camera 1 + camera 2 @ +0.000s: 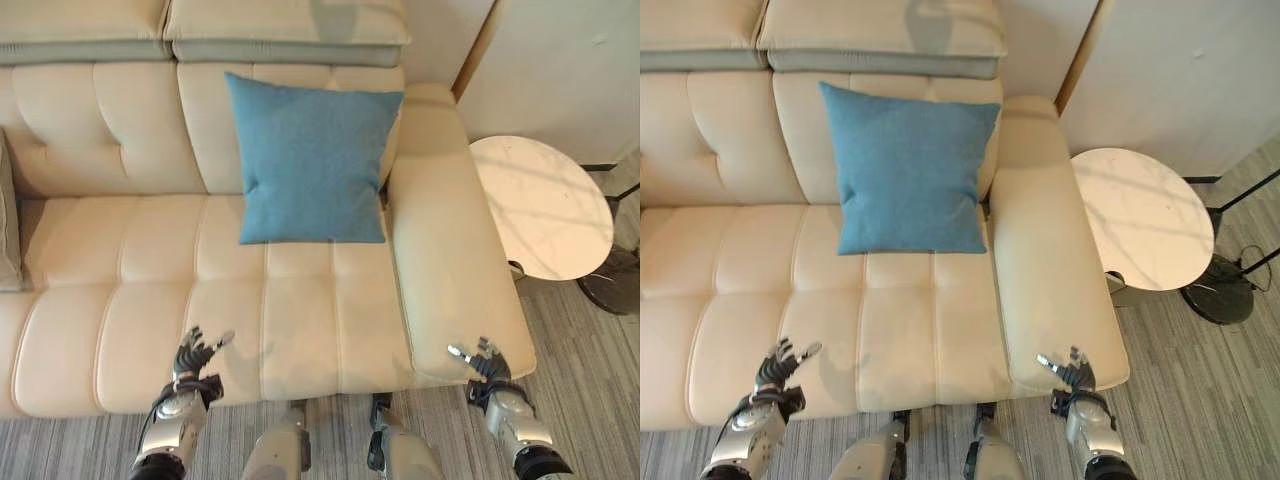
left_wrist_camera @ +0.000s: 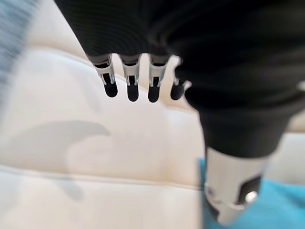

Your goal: Pick up all the scattered cushions and arrange them neatly on the sofa.

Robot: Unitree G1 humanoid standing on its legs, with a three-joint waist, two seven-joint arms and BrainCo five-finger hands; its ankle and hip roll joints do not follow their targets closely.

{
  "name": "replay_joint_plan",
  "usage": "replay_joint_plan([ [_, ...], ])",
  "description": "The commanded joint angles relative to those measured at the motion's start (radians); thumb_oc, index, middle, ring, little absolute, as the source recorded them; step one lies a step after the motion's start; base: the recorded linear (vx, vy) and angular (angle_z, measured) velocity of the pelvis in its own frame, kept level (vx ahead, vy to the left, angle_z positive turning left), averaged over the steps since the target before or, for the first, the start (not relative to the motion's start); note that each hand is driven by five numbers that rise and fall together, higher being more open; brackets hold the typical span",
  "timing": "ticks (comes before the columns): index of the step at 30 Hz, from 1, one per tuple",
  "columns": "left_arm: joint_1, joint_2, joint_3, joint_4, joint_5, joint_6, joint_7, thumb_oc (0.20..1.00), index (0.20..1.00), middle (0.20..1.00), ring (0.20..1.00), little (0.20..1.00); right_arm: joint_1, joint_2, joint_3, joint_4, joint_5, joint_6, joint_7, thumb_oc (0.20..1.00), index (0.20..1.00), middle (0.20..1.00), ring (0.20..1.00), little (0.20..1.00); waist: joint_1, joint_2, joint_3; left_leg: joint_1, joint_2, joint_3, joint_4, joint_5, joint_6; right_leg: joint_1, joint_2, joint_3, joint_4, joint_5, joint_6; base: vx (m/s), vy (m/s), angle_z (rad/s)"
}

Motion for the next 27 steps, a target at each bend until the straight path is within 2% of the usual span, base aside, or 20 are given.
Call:
replay_joint_plan([
  [1, -0.046, -0.020, -0.023, 0.140, 0.115, 0.020, -0.029, 1.000, 1.000, 1.000, 1.000, 1.000, -0.053, -0.029, -0.018, 0.025, -0.003, -0.005, 0.024, 1.000, 1.000, 1.000, 1.000, 1.000, -0.002, 0.074, -0.010, 0.104, 0.004, -0.007, -0.064, -0.101, 0.002, 0.109, 0.084, -0.001, 0.233, -0.235, 0.023, -0.17, -0.038, -0.04],
  [2, -0.045, -0.020, -0.023, 0.140, 0.115, 0.019, -0.029, 1.000, 1.000, 1.000, 1.000, 1.000, -0.052, -0.029, -0.017, 0.024, -0.003, -0.005, 0.024, 1.000, 1.000, 1.000, 1.000, 1.000, -0.002, 0.073, -0.010, 0.105, 0.004, -0.007, -0.064, -0.102, 0.002, 0.109, 0.083, -0.001, 0.236, -0.237, 0.023, -0.07, -0.066, -0.11],
  [3, -0.030, -0.038, -0.034, 0.216, 0.130, 0.031, -0.039, 1.000, 1.000, 1.000, 1.000, 1.000, -0.026, -0.010, -0.017, 0.060, 0.008, -0.009, 0.034, 1.000, 1.000, 1.000, 1.000, 1.000, -0.008, 0.073, -0.029, 0.125, 0.000, -0.010, -0.064, -0.103, 0.000, 0.150, 0.108, 0.014, 0.304, -0.282, 0.017, -0.17, -0.159, -0.22],
  [4, -0.018, -0.049, -0.038, 0.266, 0.139, 0.036, -0.045, 1.000, 1.000, 1.000, 1.000, 1.000, -0.010, 0.000, -0.011, 0.100, 0.010, -0.005, 0.045, 1.000, 1.000, 1.000, 1.000, 1.000, -0.008, 0.064, -0.046, 0.128, -0.004, -0.010, -0.064, -0.096, -0.006, 0.195, 0.134, 0.034, 0.311, -0.299, 0.006, -0.17, -0.159, -0.16],
  [5, -0.019, -0.049, -0.038, 0.266, 0.139, 0.036, -0.045, 1.000, 1.000, 1.000, 1.000, 1.000, -0.010, 0.000, -0.011, 0.100, 0.010, -0.005, 0.045, 1.000, 1.000, 1.000, 1.000, 1.000, -0.008, 0.065, -0.047, 0.126, -0.003, -0.010, -0.064, -0.095, -0.006, 0.193, 0.135, 0.033, 0.310, -0.297, 0.006, -0.20, -0.165, -0.10],
  [6, -0.014, -0.050, -0.043, 0.291, 0.151, 0.036, -0.044, 1.000, 1.000, 1.000, 1.000, 1.000, -0.004, 0.001, -0.006, 0.116, 0.009, -0.002, 0.046, 1.000, 1.000, 1.000, 1.000, 1.000, -0.004, 0.061, -0.052, 0.123, -0.005, -0.006, -0.064, -0.087, -0.011, 0.224, 0.146, 0.034, 0.285, -0.315, -0.005, -0.27, -0.195, -0.03],
  [7, -0.013, -0.053, -0.037, 0.314, 0.152, 0.036, -0.042, 1.000, 1.000, 1.000, 1.000, 1.000, -0.004, 0.005, 0.003, 0.132, 0.012, -0.001, 0.050, 1.000, 1.000, 1.000, 1.000, 1.000, 0.006, 0.057, -0.054, 0.108, 0.003, 0.007, -0.064, -0.051, -0.027, 0.259, 0.164, 0.025, 0.200, -0.339, -0.036, -0.27, -0.195, -0.03],
  [10, -0.017, -0.053, -0.039, 0.330, 0.153, 0.034, -0.041, 1.000, 1.000, 1.000, 1.000, 1.000, -0.007, 0.002, 0.009, 0.154, 0.013, -0.003, 0.050, 1.000, 1.000, 1.000, 1.000, 1.000, 0.007, 0.057, -0.051, 0.100, 0.010, 0.006, -0.064, -0.023, -0.043, 0.276, 0.183, 0.030, 0.149, -0.342, -0.052, -0.30, -0.228, -0.26],
  [11, -0.026, -0.059, -0.044, 0.354, 0.162, 0.042, -0.044, 1.000, 1.000, 1.000, 1.000, 1.000, -0.001, -0.014, 0.019, 0.172, 0.008, -0.003, 0.047, 1.000, 1.000, 1.000, 1.000, 1.000, 0.005, 0.065, -0.038, 0.069, 0.026, 0.002, -0.064, 0.032, -0.080, 0.303, 0.215, 0.026, 0.058, -0.333, -0.075, -0.48, -0.331, -0.20],
  [13, -0.034, -0.062, -0.050, 0.371, 0.175, 0.043, -0.042, 1.000, 1.000, 1.000, 1.000, 1.000, 0.000, -0.022, 0.020, 0.197, 0.012, -0.007, 0.047, 1.000, 1.000, 1.000, 1.000, 1.000, -0.003, 0.082, -0.017, 0.043, 0.042, -0.006, -0.064, 0.071, -0.108, 0.297, 0.233, 0.017, 0.033, -0.317, -0.089, -0.50, -0.308, 0.08],
  [16, -0.047, -0.071, -0.062, 0.389, 0.177, 0.046, -0.058, 1.000, 1.000, 1.000, 1.000, 1.000, 0.009, -0.028, 0.015, 0.234, 0.016, -0.002, 0.051, 1.000, 1.000, 1.000, 1.000, 1.000, -0.022, 0.089, 0.007, 0.035, 0.051, 0.037, -0.064, 0.056, -0.109, 0.295, 0.226, -0.019, 0.013, -0.300, -0.091, -0.32, -0.157, 0.16],
  [18, -0.051, -0.077, -0.060, 0.404, 0.172, 0.047, -0.071, 1.000, 1.000, 1.000, 1.000, 1.000, 0.004, -0.026, 0.015, 0.265, 0.019, 0.003, 0.060, 1.000, 1.000, 1.000, 1.000, 1.000, -0.027, 0.080, 0.013, 0.042, 0.051, 0.067, 0.013, 0.023, -0.093, 0.283, 0.209, -0.025, 0.017, -0.284, -0.091, -0.25, -0.108, 0.28],
  [19, -0.047, -0.080, -0.059, 0.413, 0.174, 0.047, -0.084, 1.000, 1.000, 1.000, 1.000, 1.000, 0.005, -0.025, 0.017, 0.282, 0.010, 0.009, 0.068, 1.000, 1.000, 1.000, 1.000, 1.000, -0.028, 0.073, 0.010, 0.055, 0.048, 0.076, 0.072, -0.024, -0.082, 0.281, 0.198, -0.024, 0.014, -0.275, -0.089, -0.21, -0.098, -0.10],
  [20, -0.038, -0.086, -0.055, 0.434, 0.175, 0.048, -0.096, 1.000, 1.000, 1.000, 1.000, 1.000, 0.006, -0.024, 0.021, 0.311, -0.005, 0.021, 0.083, 1.000, 1.000, 1.000, 1.000, 1.000, -0.028, 0.065, -0.003, 0.075, 0.041, 0.080, 0.165, -0.110, -0.061, 0.278, 0.182, -0.024, 0.007, -0.269, -0.084, -0.14, -0.063, -0.35],
  [21, -0.038, -0.086, -0.055, 0.434, 0.175, 0.048, -0.096, 1.000, 1.000, 1.000, 1.000, 1.000, 0.006, -0.024, 0.021, 0.311, -0.005, 0.021, 0.083, 1.000, 1.000, 1.000, 1.000, 1.000, -0.028, 0.065, -0.003, 0.075, 0.041, 0.080, 0.167, -0.111, -0.061, 0.278, 0.182, -0.023, 0.006, -0.269, -0.084, -0.10, -0.048, -0.40],
  [22, -0.035, -0.090, -0.053, 0.440, 0.170, 0.048, -0.103, 1.000, 1.000, 1.000, 1.000, 1.000, 0.007, -0.026, 0.022, 0.320, -0.013, 0.023, 0.087, 1.000, 1.000, 1.000, 1.000, 1.000, -0.028, 0.062, -0.009, 0.087, 0.042, 0.084, 0.213, -0.153, -0.051, 0.277, 0.176, -0.024, 0.005, -0.267, -0.081, -0.04, -0.025, -0.13],
  [23, -0.029, -0.095, -0.054, 0.455, 0.170, 0.053, -0.110, 1.000, 1.000, 1.000, 1.000, 1.000, 0.006, -0.027, 0.021, 0.337, -0.024, 0.031, 0.093, 1.000, 1.000, 1.000, 1.000, 1.000, -0.029, 0.067, -0.019, 0.142, 0.053, 0.093, 0.264, -0.219, -0.046, 0.281, 0.174, -0.021, 0.008, -0.275, -0.075, -0.04, -0.008, 0.02],
  [25, -0.027, -0.100, -0.057, 0.465, 0.172, 0.057, -0.118, 1.000, 1.000, 1.000, 1.000, 1.000, 0.010, -0.027, 0.015, 0.352, -0.027, 0.037, 0.093, 1.000, 1.000, 1.000, 1.000, 1.000, -0.043, 0.085, -0.038, 0.229, 0.060, 0.115, 0.176, -0.223, -0.051, 0.271, 0.180, -0.033, 0.009, -0.281, -0.068, -0.01, 0.053, 0.08],
  [27, -0.025, -0.108, -0.068, 0.477, 0.195, 0.062, -0.117, 1.000, 1.000, 1.000, 1.000, 1.000, 0.013, -0.022, 0.017, 0.361, -0.029, 0.040, 0.097, 1.000, 1.000, 1.000, 1.000, 1.000, -0.059, 0.110, -0.058, 0.277, 0.062, 0.126, 0.033, -0.187, -0.066, 0.266, 0.193, -0.051, -0.002, -0.278, -0.060, -0.05, 0.074, 0.11],
])
